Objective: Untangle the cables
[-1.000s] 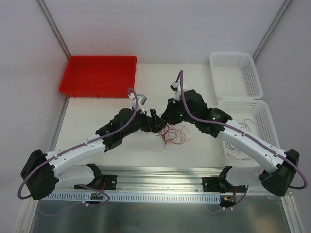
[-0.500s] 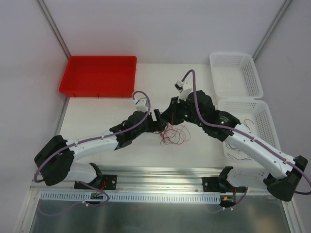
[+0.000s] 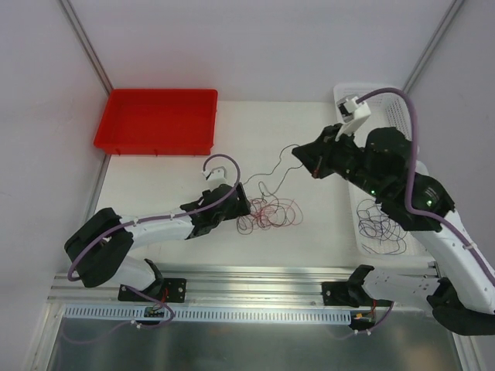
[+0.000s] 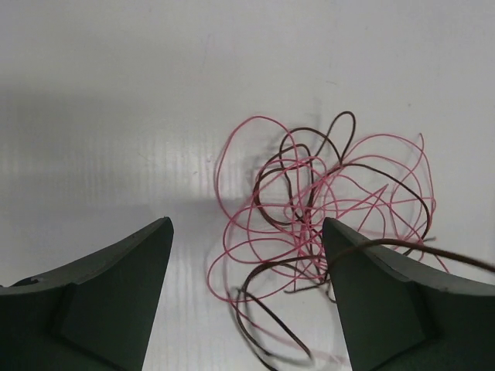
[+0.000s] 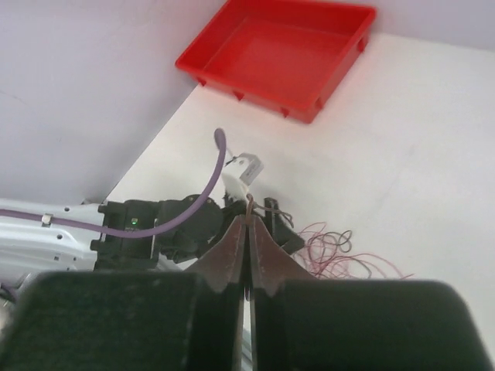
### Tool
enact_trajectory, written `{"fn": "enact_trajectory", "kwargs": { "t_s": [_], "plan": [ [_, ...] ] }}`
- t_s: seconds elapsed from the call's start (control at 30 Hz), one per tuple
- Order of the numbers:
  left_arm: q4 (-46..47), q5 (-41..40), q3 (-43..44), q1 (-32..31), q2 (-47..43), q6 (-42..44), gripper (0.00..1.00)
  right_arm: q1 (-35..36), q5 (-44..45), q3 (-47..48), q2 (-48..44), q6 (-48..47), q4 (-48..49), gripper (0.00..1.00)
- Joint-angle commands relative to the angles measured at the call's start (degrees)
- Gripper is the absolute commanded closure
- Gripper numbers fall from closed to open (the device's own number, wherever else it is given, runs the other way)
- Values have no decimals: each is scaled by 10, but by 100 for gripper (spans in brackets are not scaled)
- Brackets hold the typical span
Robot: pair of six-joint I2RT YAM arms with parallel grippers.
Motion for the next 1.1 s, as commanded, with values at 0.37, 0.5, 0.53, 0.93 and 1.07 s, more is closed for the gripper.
{"fn": "enact_trajectory", "kwargs": {
  "t_s": [0.37, 0.5, 0.53, 0.93, 1.07],
  "plan": [
    [-82, 5, -21, 83, -2, -41, 19, -105, 38, 121, -20, -75, -94, 99],
    [-99, 18, -16, 89, -56, -11, 15, -144, 34, 110, -11, -84, -88, 99],
    [-105, 23, -6, 90, -68, -1, 14, -153, 32, 109, -7, -86, -88, 99],
    [-345, 150, 191, 188, -165, 185, 1, -306, 28, 106, 69, -109, -22, 99],
    [-400, 171, 231, 220, -184, 250, 1, -370, 54, 115, 120, -115, 31, 99]
  ]
}}
